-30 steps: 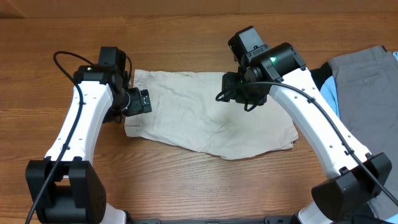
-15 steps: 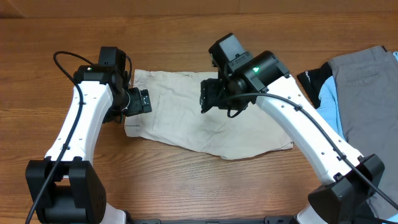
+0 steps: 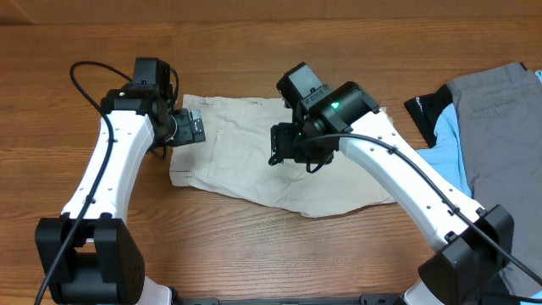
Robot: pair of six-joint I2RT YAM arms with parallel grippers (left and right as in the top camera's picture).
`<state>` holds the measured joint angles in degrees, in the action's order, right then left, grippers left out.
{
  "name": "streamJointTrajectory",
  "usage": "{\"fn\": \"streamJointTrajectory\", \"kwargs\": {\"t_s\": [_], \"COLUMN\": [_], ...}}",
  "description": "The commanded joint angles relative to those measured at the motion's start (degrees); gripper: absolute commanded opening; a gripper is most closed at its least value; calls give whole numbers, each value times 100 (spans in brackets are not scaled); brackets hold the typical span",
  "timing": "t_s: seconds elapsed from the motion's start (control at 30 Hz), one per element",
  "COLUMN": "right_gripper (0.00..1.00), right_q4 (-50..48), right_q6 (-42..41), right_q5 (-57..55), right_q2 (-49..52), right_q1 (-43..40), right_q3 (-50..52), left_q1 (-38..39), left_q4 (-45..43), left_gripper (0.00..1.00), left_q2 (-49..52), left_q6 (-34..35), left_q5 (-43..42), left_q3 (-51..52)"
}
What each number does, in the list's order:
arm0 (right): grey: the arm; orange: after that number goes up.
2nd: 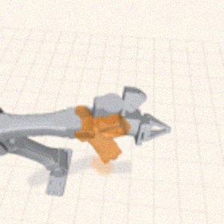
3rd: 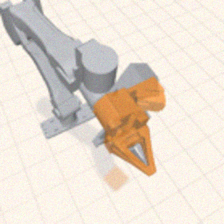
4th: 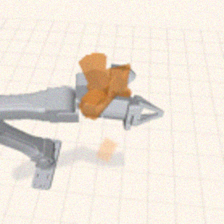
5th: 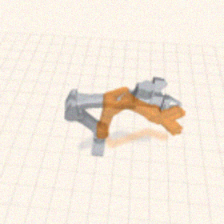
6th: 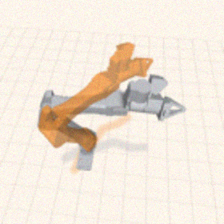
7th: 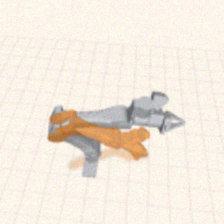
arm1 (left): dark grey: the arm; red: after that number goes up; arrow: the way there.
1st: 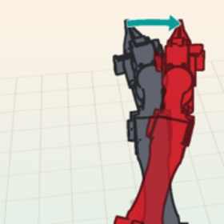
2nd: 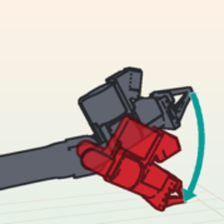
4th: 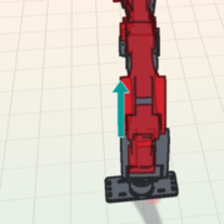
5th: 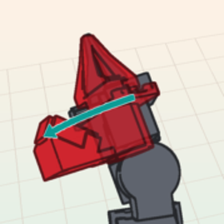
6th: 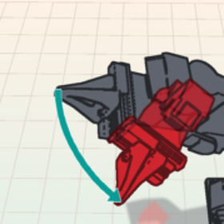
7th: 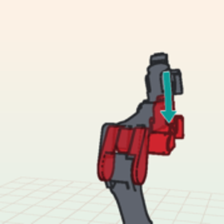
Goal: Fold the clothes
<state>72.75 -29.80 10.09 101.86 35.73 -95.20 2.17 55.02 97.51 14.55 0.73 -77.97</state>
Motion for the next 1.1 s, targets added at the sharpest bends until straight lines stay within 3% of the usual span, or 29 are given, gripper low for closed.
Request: {"fn": "streamJointTrajectory", "kwargs": {"t_s": [0.0, 0.63, 0.73, 0.8, 0.87, 1.0, 1.07], "right_gripper": [68, 68, 67, 67, 68, 67, 67], "right_q4": [-144, -490, -533, -544, -544, -544, -546], "right_q6": [-20, -46, -92, -90, -90, -90, -87], "right_q5": [-15, -13, -15, -13, -13, -13, -15], "right_q2": [26, 26, 26, 26, 26, 26, 26], "right_q1": [33, 33, 33, 33, 33, 33, 33], "right_q3": [181, 197, 199, 199, 199, 199, 199], "left_q1": [9, -184, -181, -181, -181, -184, -184], "left_q4": [-356, -1316, -1294, -1231, -1150, -1049, -1047], "left_gripper": [100, 99, 84, 67, 59, 53, 41], "left_q2": [63, 2232, 2411, 2444, 2441, 2441, 2444], "left_q6": [-568, -787, -883, -883, -883, -881, -881], "left_q5": [50, -1040, -1399, -1565, -1600, -1578, -1578], "left_q3": [0, -2, 0, -2, -2, 0, 0]}}
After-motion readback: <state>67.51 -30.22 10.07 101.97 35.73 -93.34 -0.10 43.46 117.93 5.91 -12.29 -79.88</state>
